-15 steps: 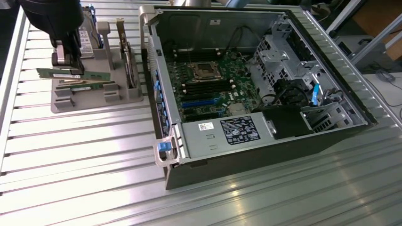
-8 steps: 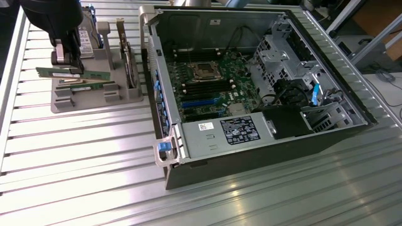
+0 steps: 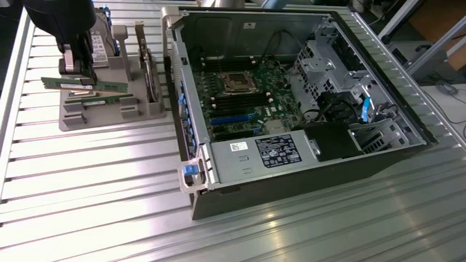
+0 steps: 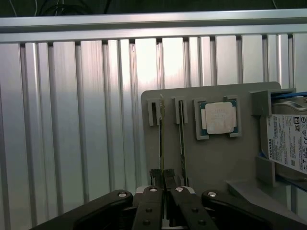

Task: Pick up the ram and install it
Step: 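Pick up the ram and move it above insertion slot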

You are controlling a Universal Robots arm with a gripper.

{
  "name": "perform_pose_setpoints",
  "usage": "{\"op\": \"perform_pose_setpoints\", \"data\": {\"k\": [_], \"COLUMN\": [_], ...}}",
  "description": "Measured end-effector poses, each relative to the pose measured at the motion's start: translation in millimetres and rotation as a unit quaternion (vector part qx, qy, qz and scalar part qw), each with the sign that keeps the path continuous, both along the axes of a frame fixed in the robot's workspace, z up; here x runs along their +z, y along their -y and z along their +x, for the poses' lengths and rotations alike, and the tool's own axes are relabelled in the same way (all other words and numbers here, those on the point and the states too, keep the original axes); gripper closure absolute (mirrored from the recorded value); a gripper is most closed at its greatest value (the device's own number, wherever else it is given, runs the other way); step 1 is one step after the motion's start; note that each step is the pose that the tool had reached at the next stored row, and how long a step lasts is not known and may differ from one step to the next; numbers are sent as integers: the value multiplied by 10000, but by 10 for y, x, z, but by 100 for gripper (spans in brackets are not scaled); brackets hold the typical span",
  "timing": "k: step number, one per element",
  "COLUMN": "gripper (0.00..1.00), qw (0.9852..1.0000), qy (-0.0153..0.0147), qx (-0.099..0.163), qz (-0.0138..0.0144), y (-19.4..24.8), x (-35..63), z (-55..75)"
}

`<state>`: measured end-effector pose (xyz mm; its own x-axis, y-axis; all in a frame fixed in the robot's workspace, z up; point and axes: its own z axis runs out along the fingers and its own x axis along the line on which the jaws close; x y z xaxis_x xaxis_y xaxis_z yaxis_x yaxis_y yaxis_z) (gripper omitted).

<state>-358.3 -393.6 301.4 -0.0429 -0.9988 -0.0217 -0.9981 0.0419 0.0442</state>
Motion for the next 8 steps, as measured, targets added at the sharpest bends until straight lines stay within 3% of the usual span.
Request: {"op": "perform_pose_setpoints", "data": {"k": [8], "gripper": [87], "qw": [10000], "qy": [-1], "qx": [0], "qz": [0], "y": [0], "x": [18], "z": [0]}}
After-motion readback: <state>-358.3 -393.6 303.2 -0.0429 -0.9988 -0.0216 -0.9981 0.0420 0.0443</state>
